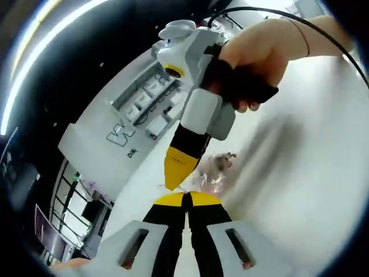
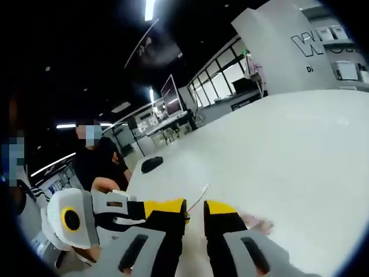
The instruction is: Open the resealable bag by pulling the two sides of the seal apart until the entire bag opening is separated and visibly accessible.
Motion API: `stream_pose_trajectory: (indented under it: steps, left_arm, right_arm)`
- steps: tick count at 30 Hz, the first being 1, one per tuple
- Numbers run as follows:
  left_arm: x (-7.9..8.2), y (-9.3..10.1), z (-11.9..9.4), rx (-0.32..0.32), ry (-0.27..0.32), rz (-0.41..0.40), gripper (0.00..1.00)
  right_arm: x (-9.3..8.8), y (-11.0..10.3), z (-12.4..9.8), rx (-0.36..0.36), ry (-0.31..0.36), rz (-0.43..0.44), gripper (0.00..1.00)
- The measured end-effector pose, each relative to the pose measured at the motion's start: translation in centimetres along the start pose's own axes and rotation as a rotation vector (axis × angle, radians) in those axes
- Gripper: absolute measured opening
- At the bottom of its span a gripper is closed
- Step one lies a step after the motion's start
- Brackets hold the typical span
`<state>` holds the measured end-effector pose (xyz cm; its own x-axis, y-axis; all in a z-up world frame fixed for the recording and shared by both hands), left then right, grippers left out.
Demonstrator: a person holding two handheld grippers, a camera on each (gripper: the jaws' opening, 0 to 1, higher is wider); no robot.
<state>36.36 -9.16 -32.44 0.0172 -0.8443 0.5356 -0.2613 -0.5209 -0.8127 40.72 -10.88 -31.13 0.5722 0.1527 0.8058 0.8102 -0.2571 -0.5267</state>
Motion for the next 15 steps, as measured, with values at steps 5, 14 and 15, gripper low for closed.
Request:
stream_pose_trajectory:
  steps: [5, 14, 15]
  left_arm:
    - [0.00, 0.13, 0.03, -0.002, -0.009, 0.013, 0.02]
    - [0.07, 0.20, 0.08, 0.000, -0.022, 0.047, 0.02]
    - [0.08, 0.19, 0.08, 0.001, -0.022, 0.050, 0.02]
  right_arm:
    - [0.16, -0.07, 0.17, -0.030, -0.017, -0.033, 0.08]
    - [-0.44, 0.12, 0.48, -0.045, -0.062, -0.033, 0.06]
    - [-0.50, 0.12, 0.48, -0.048, -0.065, -0.035, 0.04]
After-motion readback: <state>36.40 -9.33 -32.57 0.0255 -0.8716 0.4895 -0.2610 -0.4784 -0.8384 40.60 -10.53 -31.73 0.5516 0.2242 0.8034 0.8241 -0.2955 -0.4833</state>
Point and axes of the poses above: the point that each gripper's makers call its tool centre point, and the gripper's own axes: z roughly forward along the fingers, y roughly to its right, x roughly out of its top, the point moved 3 cm from there along -z, roughly backward along the fingers, and after that the axes turned 8 degrees about z, right-handed, at the moved point
